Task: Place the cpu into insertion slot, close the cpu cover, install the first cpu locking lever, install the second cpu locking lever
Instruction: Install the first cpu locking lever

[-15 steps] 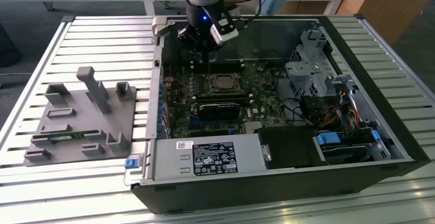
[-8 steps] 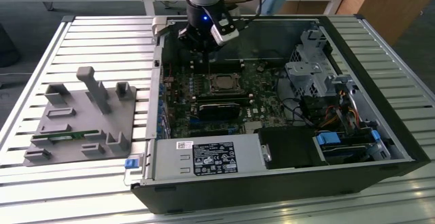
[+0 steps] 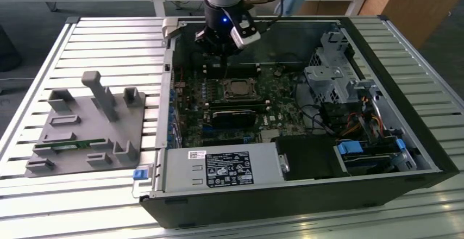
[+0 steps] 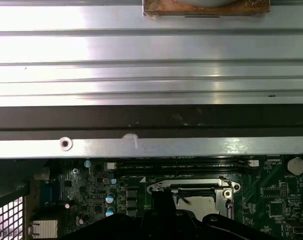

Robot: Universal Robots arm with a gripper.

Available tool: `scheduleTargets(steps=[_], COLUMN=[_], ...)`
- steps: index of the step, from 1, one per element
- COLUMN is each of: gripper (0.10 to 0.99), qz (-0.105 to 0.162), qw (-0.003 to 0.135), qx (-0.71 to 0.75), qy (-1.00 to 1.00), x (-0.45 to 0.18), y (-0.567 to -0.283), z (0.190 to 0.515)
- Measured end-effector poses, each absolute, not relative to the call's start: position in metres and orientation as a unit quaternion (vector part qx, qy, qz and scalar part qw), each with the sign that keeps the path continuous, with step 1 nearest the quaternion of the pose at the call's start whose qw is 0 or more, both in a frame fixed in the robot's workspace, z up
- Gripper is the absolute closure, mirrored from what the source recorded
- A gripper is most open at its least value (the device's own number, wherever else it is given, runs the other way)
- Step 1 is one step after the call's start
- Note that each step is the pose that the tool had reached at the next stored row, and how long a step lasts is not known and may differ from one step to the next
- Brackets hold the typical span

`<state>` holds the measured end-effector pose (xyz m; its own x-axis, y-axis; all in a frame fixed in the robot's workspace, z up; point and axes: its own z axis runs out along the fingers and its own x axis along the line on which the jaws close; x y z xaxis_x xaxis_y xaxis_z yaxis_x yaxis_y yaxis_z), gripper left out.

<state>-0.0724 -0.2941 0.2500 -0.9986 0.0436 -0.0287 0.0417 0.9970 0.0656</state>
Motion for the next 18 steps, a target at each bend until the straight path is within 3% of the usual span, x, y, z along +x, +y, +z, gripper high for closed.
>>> scheduleTargets(steps=[6, 10, 18], gripper=[0.98, 0.98, 0.98], qz=[0.033, 0.054, 0.055], qw=[0.015, 0.015, 0.015], qx=[0.021, 0.022, 0.022], qy=[0.999, 0.998, 0.998], x=[-0.0667, -0.0667, -0.0664], y=[-0.2942, -0.2946, -0.2948], z=[0.249, 0.2487, 0.2465])
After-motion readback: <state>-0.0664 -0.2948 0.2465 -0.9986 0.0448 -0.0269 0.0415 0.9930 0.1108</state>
